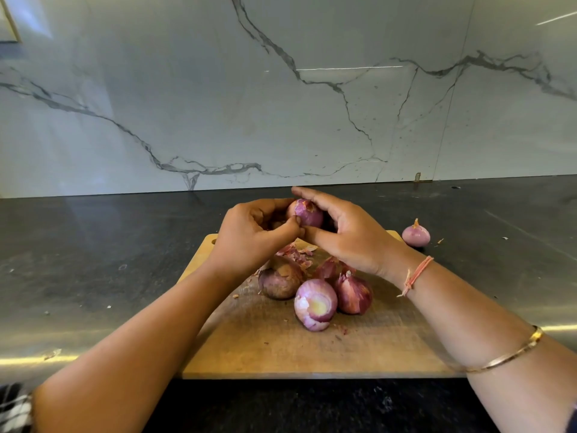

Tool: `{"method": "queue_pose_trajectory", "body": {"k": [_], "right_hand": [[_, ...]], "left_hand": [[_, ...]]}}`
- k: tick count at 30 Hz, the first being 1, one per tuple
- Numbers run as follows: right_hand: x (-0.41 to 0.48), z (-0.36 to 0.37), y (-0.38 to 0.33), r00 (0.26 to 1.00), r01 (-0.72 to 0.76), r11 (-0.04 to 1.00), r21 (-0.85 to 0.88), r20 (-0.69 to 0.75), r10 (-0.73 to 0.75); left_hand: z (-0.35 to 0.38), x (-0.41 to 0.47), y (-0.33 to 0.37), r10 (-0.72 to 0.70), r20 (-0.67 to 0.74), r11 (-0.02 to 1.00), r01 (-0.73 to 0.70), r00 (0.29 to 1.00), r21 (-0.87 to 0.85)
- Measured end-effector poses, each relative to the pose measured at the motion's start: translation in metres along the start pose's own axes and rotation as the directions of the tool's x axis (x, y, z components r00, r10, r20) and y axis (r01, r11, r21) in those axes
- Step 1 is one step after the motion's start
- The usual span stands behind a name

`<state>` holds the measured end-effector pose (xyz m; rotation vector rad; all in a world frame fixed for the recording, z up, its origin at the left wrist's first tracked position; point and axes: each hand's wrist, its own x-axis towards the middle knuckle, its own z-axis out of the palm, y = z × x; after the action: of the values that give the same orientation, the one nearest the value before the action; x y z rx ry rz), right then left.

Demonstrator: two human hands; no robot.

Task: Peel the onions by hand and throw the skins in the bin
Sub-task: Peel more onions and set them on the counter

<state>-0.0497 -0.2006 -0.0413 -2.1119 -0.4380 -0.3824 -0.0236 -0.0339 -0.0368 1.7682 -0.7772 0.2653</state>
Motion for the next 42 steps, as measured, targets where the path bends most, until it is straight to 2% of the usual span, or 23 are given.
{"method": "queue_pose_trajectory", "body": {"k": [3, 7, 11, 17, 22, 25, 29, 37, 42], "right_hand": [[0.0002, -0.0001, 0.0, 1.0, 0.001, 0.999, -0.038, 0.004, -0.001], [0.0009, 0.0, 0.0006, 1.0, -0.002, 1.0, -0.014, 0.007, 0.002], [0.0008, 0.0013, -0.0026, 1.0, -0.002, 0.998, 0.066, 0.002, 0.002], [0.0003, -0.0002, -0.0011, 1.0, -0.008, 0.997, 0.071, -0.003, 0.008], [-0.0004, -0.001, -0.0023, 1.0, 0.001, 0.998, 0.061, 0.008, -0.001], [-0.001, 0.0006, -0.0044, 1.0, 0.016, 0.998, 0.062, 0.007, -0.016], [-0.0016, -0.0007, -0.0033, 0.999, 0.034, 0.999, 0.024, 0.011, -0.034], [-0.0011, -0.0006, -0.003, 0.998, 0.058, 0.997, -0.05, 0.021, -0.057], [-0.0008, -0.0019, -0.0013, 0.999, 0.053, 0.997, -0.059, 0.006, -0.052]], "left_hand": [[0.0002, 0.0002, 0.0004, -0.006, 0.009, 1.0, 0.006, 1.0, -0.006], [-0.0011, 0.0017, -0.0014, -0.018, 0.023, 1.0, 0.018, 1.0, -0.004], [-0.0049, 0.0036, -0.004, -0.027, -0.024, 1.0, 0.027, 0.999, -0.016], [-0.0021, 0.0017, -0.0022, -0.001, 0.031, 0.999, 0.002, 1.0, -0.038], [-0.003, 0.0023, -0.0024, -0.012, 0.01, 0.999, 0.013, 1.0, -0.052], [-0.0039, 0.0037, -0.0047, -0.02, -0.032, 0.996, 0.017, 0.999, -0.082], [-0.0022, 0.0032, -0.0035, -0.033, -0.002, 0.988, 0.033, 0.999, -0.149], [-0.0042, 0.0045, -0.0056, -0.022, -0.058, 0.996, 0.017, 0.998, -0.087], [-0.0019, 0.0034, -0.004, -0.003, 0.004, 0.998, 0.003, 1.0, -0.063]]}}
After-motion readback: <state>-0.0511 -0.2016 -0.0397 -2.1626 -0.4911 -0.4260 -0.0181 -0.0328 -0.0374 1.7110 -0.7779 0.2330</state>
